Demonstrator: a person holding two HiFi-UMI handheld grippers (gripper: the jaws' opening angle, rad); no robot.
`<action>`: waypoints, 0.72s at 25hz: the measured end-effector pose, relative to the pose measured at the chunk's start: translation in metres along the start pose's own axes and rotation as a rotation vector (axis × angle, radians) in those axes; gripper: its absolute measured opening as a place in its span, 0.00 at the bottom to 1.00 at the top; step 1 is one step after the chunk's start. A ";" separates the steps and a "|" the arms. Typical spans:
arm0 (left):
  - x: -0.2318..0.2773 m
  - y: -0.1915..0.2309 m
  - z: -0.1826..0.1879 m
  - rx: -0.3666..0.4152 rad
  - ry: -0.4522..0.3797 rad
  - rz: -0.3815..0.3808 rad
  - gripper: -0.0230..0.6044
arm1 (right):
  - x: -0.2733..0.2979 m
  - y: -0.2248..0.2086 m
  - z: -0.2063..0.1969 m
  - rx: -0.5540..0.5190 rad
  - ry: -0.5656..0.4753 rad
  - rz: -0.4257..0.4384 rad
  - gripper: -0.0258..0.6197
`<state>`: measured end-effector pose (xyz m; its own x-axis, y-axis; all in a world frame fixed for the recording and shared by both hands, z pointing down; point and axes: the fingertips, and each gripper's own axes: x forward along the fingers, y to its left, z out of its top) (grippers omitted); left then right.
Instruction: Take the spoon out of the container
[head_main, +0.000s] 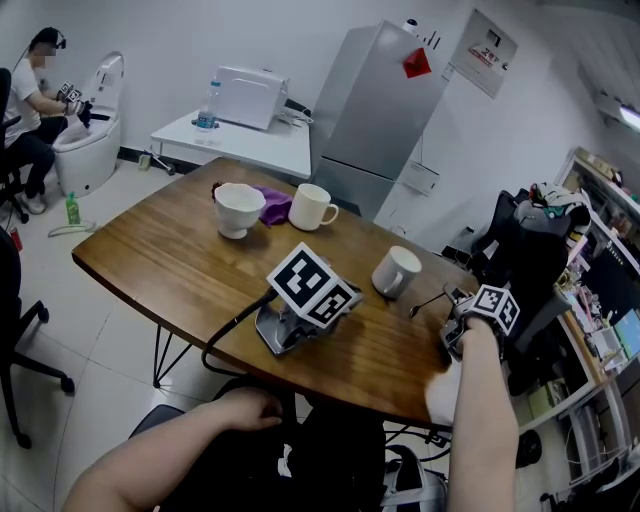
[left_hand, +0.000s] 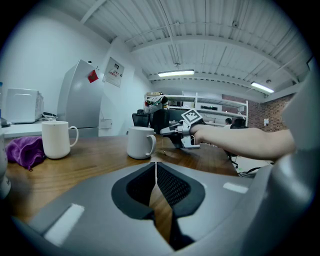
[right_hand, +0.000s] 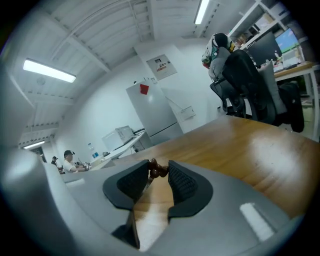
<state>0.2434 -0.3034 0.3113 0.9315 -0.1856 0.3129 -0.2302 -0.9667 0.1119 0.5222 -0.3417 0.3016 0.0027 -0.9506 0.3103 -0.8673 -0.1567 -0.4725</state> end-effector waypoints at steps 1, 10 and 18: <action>0.000 0.000 0.000 0.000 0.000 0.000 0.06 | 0.000 0.000 -0.001 -0.025 0.008 -0.016 0.24; 0.000 0.001 0.000 -0.001 0.000 0.000 0.06 | 0.002 0.002 -0.001 -0.181 0.025 -0.079 0.29; 0.000 0.000 0.000 -0.001 0.001 0.000 0.06 | -0.001 0.017 0.000 -0.241 0.016 -0.057 0.29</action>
<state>0.2432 -0.3033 0.3107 0.9314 -0.1854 0.3134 -0.2302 -0.9666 0.1124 0.5073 -0.3434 0.2936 0.0490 -0.9372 0.3452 -0.9596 -0.1400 -0.2440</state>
